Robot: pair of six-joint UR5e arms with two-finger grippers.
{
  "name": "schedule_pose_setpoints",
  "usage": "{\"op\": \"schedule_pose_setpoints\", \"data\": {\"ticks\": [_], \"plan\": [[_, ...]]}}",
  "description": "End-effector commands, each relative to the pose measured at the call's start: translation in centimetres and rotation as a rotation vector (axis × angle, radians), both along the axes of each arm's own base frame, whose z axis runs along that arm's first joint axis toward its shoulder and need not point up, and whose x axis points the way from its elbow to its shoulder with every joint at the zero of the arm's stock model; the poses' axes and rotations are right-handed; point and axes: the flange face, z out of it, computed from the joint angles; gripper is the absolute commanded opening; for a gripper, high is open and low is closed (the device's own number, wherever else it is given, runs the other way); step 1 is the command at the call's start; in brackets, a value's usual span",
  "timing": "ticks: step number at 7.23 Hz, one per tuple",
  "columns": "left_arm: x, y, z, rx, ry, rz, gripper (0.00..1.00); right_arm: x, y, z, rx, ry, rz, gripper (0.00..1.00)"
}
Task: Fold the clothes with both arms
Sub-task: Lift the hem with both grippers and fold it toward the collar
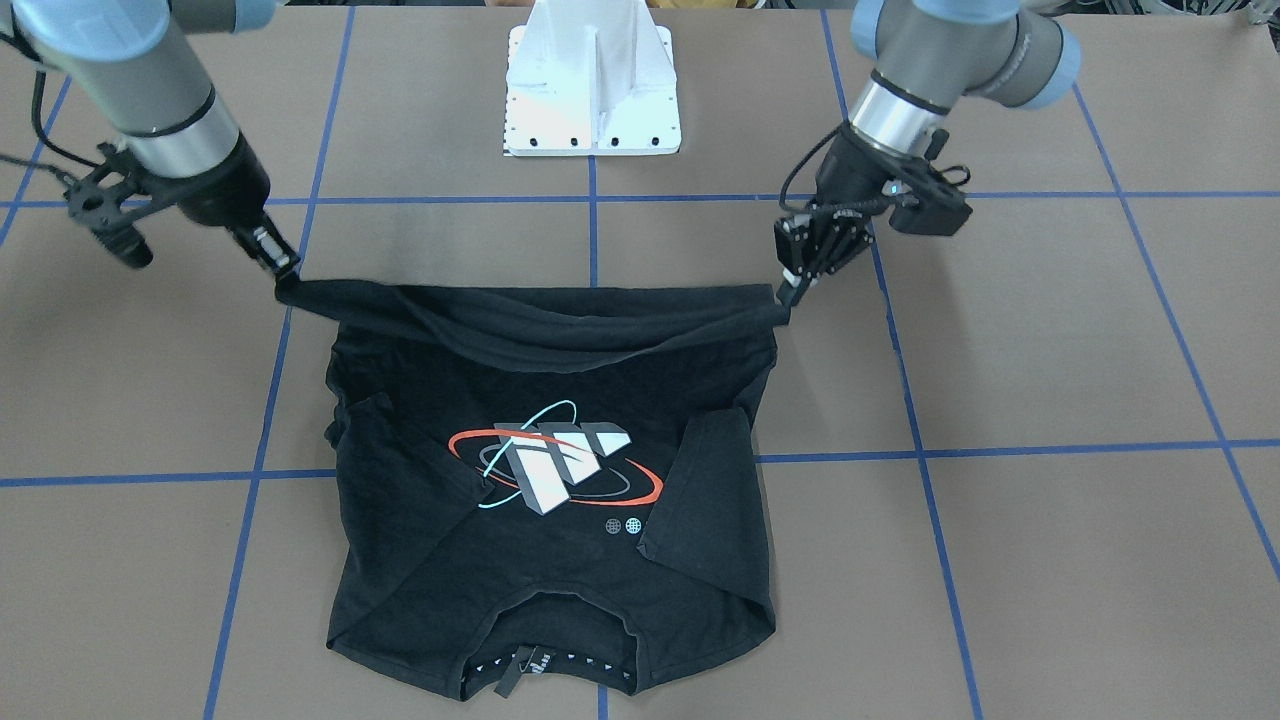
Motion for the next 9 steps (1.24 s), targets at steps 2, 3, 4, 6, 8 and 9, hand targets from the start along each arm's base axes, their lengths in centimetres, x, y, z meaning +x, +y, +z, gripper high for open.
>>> {"op": "schedule_pose_setpoints", "data": {"ticks": [2,3,4,6,8,9], "plan": [[-1.6,-5.3,1.4,0.017,-0.059,-0.064,0.0,0.6,-8.9,1.1,0.029,0.071,-0.008,0.0],[-1.4,-7.0,1.4,0.022,-0.062,-0.078,0.0,-0.3,-12.1,-0.1,0.02,0.079,0.007,0.0],[-1.1,-9.4,1.4,0.025,-0.062,-0.1,0.0,-1.6,-14.5,-0.2,0.012,0.104,0.003,0.0],[0.3,-13.5,2.3,0.035,-0.086,-0.117,0.0,-3.7,-18.1,1.1,0.051,0.106,-0.002,0.0],[2.5,-17.4,4.6,0.049,-0.075,-0.132,0.0,-6.7,-20.5,3.3,0.074,0.115,0.0,0.0],[3.3,-18.5,6.1,0.041,-0.087,-0.136,0.0,-7.6,-21.1,3.9,0.085,0.15,0.006,0.0]]}}
